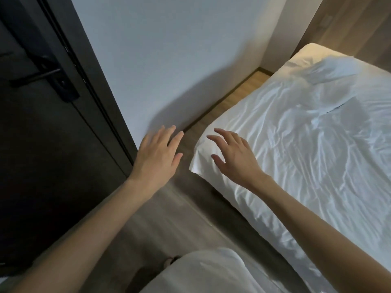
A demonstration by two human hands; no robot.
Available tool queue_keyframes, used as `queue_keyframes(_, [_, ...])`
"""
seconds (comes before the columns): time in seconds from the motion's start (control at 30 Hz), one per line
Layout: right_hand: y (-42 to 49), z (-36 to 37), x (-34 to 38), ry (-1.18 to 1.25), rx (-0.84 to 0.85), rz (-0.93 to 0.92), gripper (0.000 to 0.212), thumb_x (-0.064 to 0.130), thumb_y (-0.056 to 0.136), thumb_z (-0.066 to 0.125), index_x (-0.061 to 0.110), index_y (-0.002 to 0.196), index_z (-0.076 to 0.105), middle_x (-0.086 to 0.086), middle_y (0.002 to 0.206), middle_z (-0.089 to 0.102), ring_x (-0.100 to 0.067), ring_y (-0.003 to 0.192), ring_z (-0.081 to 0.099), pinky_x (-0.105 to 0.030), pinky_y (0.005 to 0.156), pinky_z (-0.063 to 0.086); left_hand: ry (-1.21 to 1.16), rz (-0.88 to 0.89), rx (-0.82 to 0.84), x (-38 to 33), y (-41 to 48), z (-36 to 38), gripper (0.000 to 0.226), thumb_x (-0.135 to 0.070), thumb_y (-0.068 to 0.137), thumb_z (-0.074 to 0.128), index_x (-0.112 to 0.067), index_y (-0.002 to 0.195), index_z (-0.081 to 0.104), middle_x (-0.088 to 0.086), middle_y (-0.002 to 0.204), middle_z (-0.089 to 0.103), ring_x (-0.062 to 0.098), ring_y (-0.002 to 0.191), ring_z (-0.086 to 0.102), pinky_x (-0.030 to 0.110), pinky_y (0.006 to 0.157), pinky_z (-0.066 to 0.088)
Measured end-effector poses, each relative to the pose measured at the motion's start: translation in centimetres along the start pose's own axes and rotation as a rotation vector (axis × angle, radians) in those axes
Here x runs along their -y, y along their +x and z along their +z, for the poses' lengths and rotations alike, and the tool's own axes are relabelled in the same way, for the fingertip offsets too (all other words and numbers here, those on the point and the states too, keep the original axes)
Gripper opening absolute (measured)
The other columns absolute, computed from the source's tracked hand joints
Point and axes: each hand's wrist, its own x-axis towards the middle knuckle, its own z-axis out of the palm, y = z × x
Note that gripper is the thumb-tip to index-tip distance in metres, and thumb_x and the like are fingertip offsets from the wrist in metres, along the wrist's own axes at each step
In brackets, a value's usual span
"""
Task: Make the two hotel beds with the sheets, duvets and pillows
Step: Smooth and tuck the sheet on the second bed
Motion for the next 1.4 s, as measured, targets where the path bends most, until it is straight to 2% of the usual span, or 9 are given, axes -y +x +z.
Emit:
queue_keyframes(0.33, [10.0, 8.1, -2.0, -0.024, 0.093, 0.39, 0.049, 0.026, 0.092, 0.061, 0.019, 0.138, 0.047, -0.007, 0.15, 0.038, -0.03, 0.134, 0.041, -0.047, 0.105, 0.037, -0.107, 0.239, 0.158, 10.4, 13.6, 8.2, 0.056, -0.037, 0.099, 0.046, -0.018, 0.15, 0.03, 0.006, 0.155, 0.03, 0.027, 0.143, 0.028, 0.045, 0.113, 0.031])
queue_keyframes(0.63, [16.0, 13.7, -3.1, -0.012, 0.203, 0.771, 0.054, 0.034, 0.092, 0.06, 0.023, 0.141, 0.043, -0.005, 0.155, 0.029, -0.031, 0.137, 0.033, -0.05, 0.104, 0.037, -0.205, 0.455, 0.323, 15.6, 25.6, 13.8, 0.055, -0.034, 0.099, 0.047, -0.018, 0.149, 0.032, 0.005, 0.156, 0.029, 0.024, 0.143, 0.028, 0.04, 0.113, 0.031])
queue_keyframes(0.9, [21.0, 21.8, -8.0, 0.025, 0.386, 0.872, 0.067, 0.044, 0.09, 0.061, 0.029, 0.147, 0.029, -0.003, 0.159, 0.016, -0.036, 0.138, 0.027, -0.053, 0.107, 0.036, -0.284, 0.485, 0.429, 13.4, 34.4, 22.1, 0.055, -0.033, 0.097, 0.051, -0.016, 0.147, 0.037, 0.006, 0.152, 0.036, 0.023, 0.139, 0.036, 0.039, 0.111, 0.036])
queue_keyframes(1.13, [22.5, 30.9, -14.7, 0.065, 0.564, 0.951, 0.079, 0.043, 0.085, 0.065, 0.03, 0.149, 0.019, -0.007, 0.159, 0.006, -0.039, 0.136, 0.026, -0.053, 0.106, 0.033, -0.306, 0.459, 0.553, 10.2, 38.9, 32.0, 0.058, -0.034, 0.097, 0.051, -0.019, 0.15, 0.031, 0.003, 0.153, 0.035, 0.019, 0.137, 0.038, 0.034, 0.107, 0.038])
queue_keyframes(1.33, [21.4, 37.0, -17.9, 0.079, 0.637, 1.055, 0.106, 0.045, 0.079, 0.072, 0.031, 0.151, -0.004, -0.012, 0.157, -0.008, -0.047, 0.139, 0.011, -0.065, 0.112, 0.017, -0.325, 0.461, 0.688, 7.0, 39.9, 39.5, 0.063, -0.037, 0.097, 0.051, -0.021, 0.152, 0.024, 0.002, 0.154, 0.03, 0.019, 0.137, 0.038, 0.031, 0.101, 0.043])
queue_keyframes(1.4, [21.5, 38.4, -18.3, 0.003, 0.666, 1.049, 0.112, 0.046, 0.077, 0.074, 0.027, 0.151, -0.008, -0.019, 0.157, -0.002, -0.052, 0.139, 0.014, -0.069, 0.109, 0.019, -0.32, 0.465, 0.749, 6.2, 39.7, 41.6, 0.065, -0.036, 0.097, 0.051, -0.023, 0.153, 0.02, 0.003, 0.156, 0.025, 0.021, 0.138, 0.035, 0.032, 0.101, 0.044])
